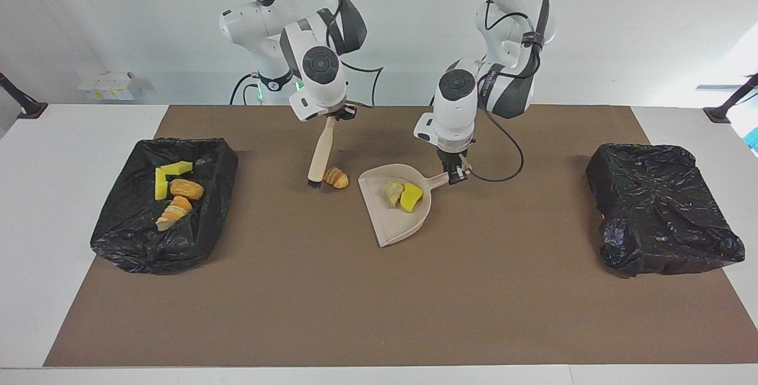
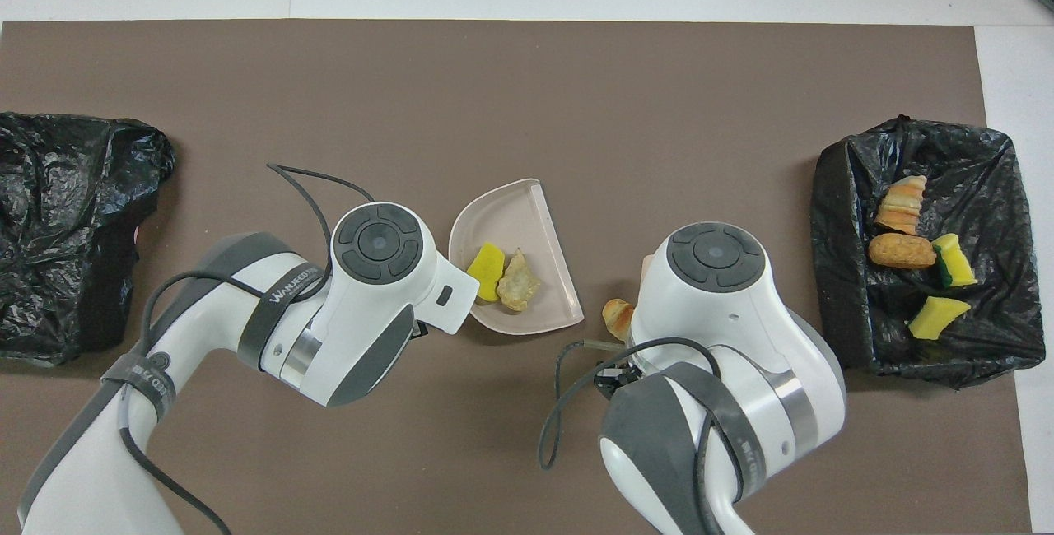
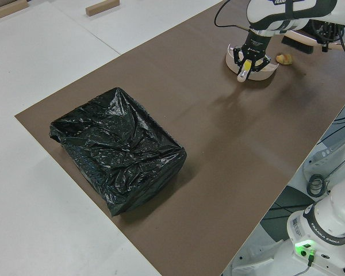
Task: Sweep and dump trash in bin
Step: 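Sweep bread and sponge pieces into the dustpan with the right gripper's brush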
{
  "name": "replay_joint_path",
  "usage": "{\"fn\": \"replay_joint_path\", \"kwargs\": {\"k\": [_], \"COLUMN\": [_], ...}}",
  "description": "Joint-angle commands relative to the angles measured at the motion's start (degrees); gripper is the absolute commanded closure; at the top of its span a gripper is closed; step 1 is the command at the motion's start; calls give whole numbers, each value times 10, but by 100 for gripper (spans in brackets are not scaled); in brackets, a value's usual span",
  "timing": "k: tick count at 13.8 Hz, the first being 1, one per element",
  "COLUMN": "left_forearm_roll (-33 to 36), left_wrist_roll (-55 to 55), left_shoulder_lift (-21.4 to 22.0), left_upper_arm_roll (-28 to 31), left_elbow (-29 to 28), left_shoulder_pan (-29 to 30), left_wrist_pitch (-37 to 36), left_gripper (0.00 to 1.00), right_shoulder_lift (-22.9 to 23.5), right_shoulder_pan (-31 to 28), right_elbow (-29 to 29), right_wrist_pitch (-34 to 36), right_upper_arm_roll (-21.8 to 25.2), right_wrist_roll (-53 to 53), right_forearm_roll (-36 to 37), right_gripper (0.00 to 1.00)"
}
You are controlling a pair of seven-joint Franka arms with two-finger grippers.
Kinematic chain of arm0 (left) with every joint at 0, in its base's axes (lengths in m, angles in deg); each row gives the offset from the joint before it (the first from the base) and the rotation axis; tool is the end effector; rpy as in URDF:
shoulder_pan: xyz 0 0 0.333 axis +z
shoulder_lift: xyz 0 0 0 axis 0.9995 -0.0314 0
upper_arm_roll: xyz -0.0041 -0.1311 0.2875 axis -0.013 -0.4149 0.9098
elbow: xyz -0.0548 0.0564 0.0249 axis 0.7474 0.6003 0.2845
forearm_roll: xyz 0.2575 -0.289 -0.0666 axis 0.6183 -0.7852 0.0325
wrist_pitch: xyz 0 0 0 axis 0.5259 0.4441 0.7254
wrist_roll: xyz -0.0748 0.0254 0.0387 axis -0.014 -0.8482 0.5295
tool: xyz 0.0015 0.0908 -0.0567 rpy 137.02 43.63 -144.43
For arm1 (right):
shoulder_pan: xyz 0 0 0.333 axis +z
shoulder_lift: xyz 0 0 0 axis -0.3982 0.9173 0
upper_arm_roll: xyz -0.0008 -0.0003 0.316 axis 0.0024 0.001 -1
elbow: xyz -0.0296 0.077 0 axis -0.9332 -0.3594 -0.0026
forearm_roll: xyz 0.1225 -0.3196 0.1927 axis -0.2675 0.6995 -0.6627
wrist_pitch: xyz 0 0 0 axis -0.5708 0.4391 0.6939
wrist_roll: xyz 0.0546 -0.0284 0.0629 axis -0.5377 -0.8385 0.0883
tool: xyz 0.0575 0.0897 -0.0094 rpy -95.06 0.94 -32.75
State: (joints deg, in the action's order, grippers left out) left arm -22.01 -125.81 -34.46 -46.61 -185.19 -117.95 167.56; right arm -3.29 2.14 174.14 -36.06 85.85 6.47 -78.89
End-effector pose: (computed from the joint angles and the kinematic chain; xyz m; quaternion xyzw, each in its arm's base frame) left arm 0.4851 -0.3072 0.3601 -0.7776 0.6246 0.0504 0.0506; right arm 0.4045 0.2299 0.3851 0.9600 -0.1403 -0.2366 0.0527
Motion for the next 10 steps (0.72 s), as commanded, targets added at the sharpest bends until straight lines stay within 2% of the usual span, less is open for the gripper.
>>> {"fn": "replay_joint_path", "kwargs": {"k": [1, 3, 6, 8, 10], "left_forearm_roll": [47, 56, 60, 60, 60], "left_wrist_roll": [-4, -12, -20, -20, -20], "left_shoulder_lift": [4, 4, 4, 5, 8], "left_upper_arm_roll": [2, 2, 2, 2, 2], "left_elbow": [-16, -17, -17, -17, -16], "left_shoulder_pan": [-4, -5, -5, -9, -12], "left_wrist_pitch": [12, 10, 3, -18, -46], "left_gripper": [100, 100, 100, 100, 100], "right_shoulder_lift": [-81, -95, -49, -5, 62], "right_shoulder_pan": [-9, -11, 0, 10, 20], "right_elbow": [105, 133, 133, 97, 27], "right_wrist_pitch": [-40, -72, -164, -180, -177], "right_upper_arm_roll": [-5, -5, -7, -7, -12], "right_wrist_roll": [1, 17, 0, 1, 1], "right_forearm_roll": [-12, -12, -20, -38, -38], "right_gripper": [100, 100, 100, 100, 100]}}
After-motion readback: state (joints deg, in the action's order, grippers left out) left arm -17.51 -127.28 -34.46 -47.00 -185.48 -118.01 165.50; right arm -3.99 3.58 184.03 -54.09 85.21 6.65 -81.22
